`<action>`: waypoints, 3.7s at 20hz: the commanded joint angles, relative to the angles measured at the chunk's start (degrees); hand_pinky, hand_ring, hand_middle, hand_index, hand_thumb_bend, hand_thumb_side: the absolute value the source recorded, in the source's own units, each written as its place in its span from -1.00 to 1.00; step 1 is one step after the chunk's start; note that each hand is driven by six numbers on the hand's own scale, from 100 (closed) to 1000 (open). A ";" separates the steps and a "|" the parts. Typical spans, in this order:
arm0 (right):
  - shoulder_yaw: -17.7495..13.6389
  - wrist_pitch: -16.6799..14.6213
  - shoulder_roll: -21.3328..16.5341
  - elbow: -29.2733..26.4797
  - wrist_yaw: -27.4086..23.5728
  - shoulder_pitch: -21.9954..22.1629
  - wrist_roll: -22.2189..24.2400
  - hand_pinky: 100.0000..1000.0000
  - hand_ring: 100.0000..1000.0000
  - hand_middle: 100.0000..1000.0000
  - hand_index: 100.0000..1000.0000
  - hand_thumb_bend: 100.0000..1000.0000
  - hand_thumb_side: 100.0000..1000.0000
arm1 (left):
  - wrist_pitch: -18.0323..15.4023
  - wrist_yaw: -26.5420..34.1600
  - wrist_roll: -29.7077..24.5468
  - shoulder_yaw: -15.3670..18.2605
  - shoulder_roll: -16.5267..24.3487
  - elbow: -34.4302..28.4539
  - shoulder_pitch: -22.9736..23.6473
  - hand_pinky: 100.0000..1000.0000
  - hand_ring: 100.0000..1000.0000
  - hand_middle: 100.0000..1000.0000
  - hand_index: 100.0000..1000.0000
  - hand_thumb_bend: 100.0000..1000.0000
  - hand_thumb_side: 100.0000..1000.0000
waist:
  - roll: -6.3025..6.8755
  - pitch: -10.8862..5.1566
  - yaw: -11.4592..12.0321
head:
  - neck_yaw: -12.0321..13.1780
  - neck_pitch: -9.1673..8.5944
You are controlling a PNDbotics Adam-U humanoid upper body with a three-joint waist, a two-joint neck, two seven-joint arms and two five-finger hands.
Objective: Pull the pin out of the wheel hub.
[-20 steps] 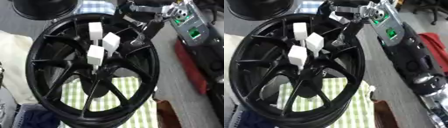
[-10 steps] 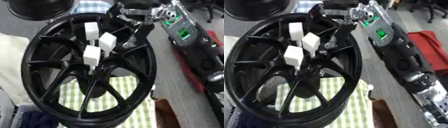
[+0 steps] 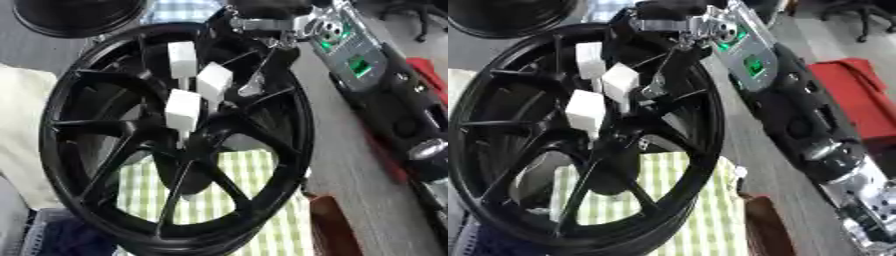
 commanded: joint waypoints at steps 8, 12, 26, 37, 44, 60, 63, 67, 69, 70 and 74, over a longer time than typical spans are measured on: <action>0.19 -10.29 -1.48 0.67 1.31 -1.24 9.19 0.54 0.44 0.32 0.45 -0.22 -0.82 | -0.01 0.07 -0.33 -0.04 0.82 -1.24 -1.16 0.38 0.19 -0.03 0.45 -0.56 0.18 | 0.27 -0.63 0.40 | 0.03 -0.23; 0.27 -10.26 -1.64 1.26 1.94 -1.13 9.19 0.53 0.42 0.29 0.42 -0.23 -0.86 | 0.00 0.09 -0.34 -0.06 0.75 -1.27 -1.28 0.38 0.19 -0.03 0.45 -0.56 0.18 | 0.32 -0.51 0.51 | -0.07 -0.39; 0.41 -8.22 -1.63 2.25 2.31 -0.78 9.19 0.49 0.35 0.12 0.33 -0.25 -0.94 | 0.07 -0.05 -0.52 -0.20 0.50 -1.24 -1.71 0.38 0.19 -0.04 0.45 -0.56 0.18 | 0.44 -0.31 0.89 | -0.49 -0.41; 1.06 -7.12 -1.92 1.94 0.77 -1.18 9.19 0.47 0.33 0.12 0.35 -0.26 -0.90 | 0.11 -0.16 -0.55 -0.24 0.49 -1.05 -1.70 0.38 0.19 -0.04 0.45 -0.56 0.18 | 0.29 -0.51 0.96 | -0.70 -0.56; 1.61 -6.67 -2.73 2.22 0.29 -2.07 9.19 0.46 0.33 0.13 0.36 -0.27 -0.86 | 0.29 -0.13 -0.73 -0.34 0.40 -0.77 -1.74 0.38 0.19 -0.03 0.45 -0.55 0.19 | 0.12 -0.79 1.04 | -1.07 -1.19; 2.23 -6.30 -3.05 1.86 -0.10 -3.03 9.19 0.42 0.32 0.14 0.39 -0.24 -0.74 | 0.45 -0.30 -0.85 -0.41 0.23 -0.15 -1.67 0.38 0.19 -0.04 0.45 -0.54 0.19 | -0.14 -1.59 1.00 | -2.26 -1.66; 2.33 -5.87 -2.94 1.68 -0.81 -3.11 9.19 0.40 0.31 0.13 0.38 -0.23 -0.74 | 0.48 -0.37 -0.86 -0.44 0.19 0.05 -1.69 0.38 0.19 -0.03 0.45 -0.54 0.19 | -0.26 -1.83 1.02 | -2.38 -1.38; 2.87 -5.03 -2.76 1.77 -1.89 -3.11 9.19 0.35 0.29 0.11 0.36 -0.24 -0.77 | 0.49 -0.63 -0.90 -0.51 0.11 0.31 -1.77 0.38 0.19 -0.03 0.45 -0.55 0.19 | -0.44 -2.13 1.14 | -2.55 -1.01; 3.21 -4.62 -2.73 1.74 -2.40 -3.07 9.19 0.34 0.29 0.10 0.36 -0.24 -0.80 | 0.50 -0.73 -0.91 -0.55 0.06 0.43 -1.84 0.38 0.19 -0.03 0.45 -0.55 0.19 | -0.52 -2.23 1.21 | -2.57 -0.90; 3.34 -4.48 -2.74 1.68 -2.54 -3.04 9.19 0.35 0.28 0.10 0.35 -0.25 -0.82 | 0.50 -0.77 -0.92 -0.57 0.04 0.48 -1.88 0.38 0.19 -0.03 0.45 -0.55 0.19 | -0.56 -2.27 1.25 | -2.56 -0.86; 3.51 -4.37 -2.76 1.60 -2.62 -2.81 9.19 0.34 0.25 0.06 0.31 -0.29 -0.95 | 0.50 -0.83 -0.96 -0.64 -0.03 0.58 -2.00 0.38 0.19 -0.03 0.45 -0.55 0.19 | -0.61 -2.28 1.41 | -2.48 -0.97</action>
